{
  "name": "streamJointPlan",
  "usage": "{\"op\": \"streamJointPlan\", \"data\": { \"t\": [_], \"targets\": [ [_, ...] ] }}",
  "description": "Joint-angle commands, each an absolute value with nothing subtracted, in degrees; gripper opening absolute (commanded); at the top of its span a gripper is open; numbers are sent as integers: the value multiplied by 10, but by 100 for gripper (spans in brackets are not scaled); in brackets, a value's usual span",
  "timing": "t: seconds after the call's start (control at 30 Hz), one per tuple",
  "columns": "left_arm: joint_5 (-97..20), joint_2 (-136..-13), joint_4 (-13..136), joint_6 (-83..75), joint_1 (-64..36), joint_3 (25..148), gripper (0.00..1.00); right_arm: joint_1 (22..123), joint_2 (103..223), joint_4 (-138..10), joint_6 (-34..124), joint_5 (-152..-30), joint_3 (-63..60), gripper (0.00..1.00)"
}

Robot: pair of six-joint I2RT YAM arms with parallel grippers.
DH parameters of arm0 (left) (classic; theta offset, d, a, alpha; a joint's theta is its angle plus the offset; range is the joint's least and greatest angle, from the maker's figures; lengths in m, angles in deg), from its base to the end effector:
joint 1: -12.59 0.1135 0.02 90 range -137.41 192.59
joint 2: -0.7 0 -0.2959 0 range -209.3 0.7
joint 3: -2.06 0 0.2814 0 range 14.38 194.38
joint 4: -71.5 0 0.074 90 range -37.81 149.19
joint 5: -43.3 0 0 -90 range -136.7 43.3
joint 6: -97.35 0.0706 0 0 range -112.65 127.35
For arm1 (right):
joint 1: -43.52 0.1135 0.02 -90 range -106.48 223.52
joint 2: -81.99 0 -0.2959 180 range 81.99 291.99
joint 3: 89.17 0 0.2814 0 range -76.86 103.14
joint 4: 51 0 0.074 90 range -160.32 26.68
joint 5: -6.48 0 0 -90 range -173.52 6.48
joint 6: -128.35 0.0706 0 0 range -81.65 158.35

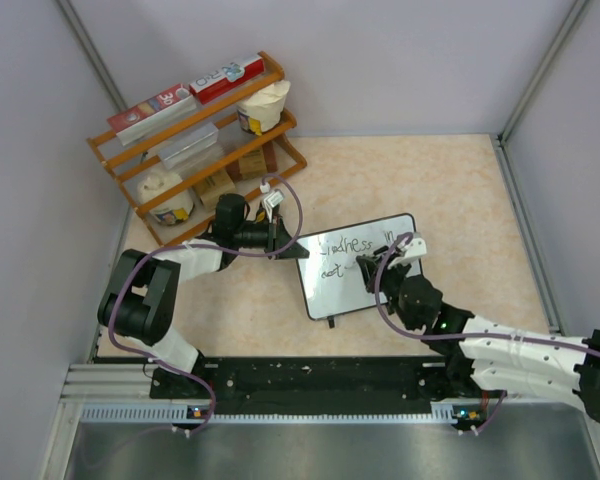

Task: Write a sentence on the whiteboard
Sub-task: Write on the whiteboard with the whiteboard.

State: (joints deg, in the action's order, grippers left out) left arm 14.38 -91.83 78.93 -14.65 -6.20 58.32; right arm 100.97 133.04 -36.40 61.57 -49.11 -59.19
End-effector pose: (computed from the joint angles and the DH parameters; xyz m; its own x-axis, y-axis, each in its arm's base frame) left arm 0.3159 -0.1727 0.1905 -0.7537 0.0651 -0.6540 0.6464 0.2537 -0.7196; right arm 0.1563 0.1707 0.2276 -0.2108 0.2743 -0.9383 -0.3375 0.8804 0.3332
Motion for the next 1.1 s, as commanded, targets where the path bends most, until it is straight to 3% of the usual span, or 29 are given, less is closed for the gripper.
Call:
{"op": "streamJointPlan", "data": {
  "t": [0.0, 0.53, 0.8, 1.07],
  "targets": [
    [83, -940, 746, -65, -68, 572, 0, 999, 1318, -398, 627, -490, -599, 0],
    [82, -942, 744, -65, -68, 573, 0, 999, 1291, -407, 645, -506, -625, 0],
    [82, -941, 744, -65, -68, 573, 0, 999, 1219, -381, 607, -510, -609, 0],
    [82, -940, 744, -65, -68, 572, 0, 999, 1281, -355, 577, -492, -566, 0]
  ]
}}
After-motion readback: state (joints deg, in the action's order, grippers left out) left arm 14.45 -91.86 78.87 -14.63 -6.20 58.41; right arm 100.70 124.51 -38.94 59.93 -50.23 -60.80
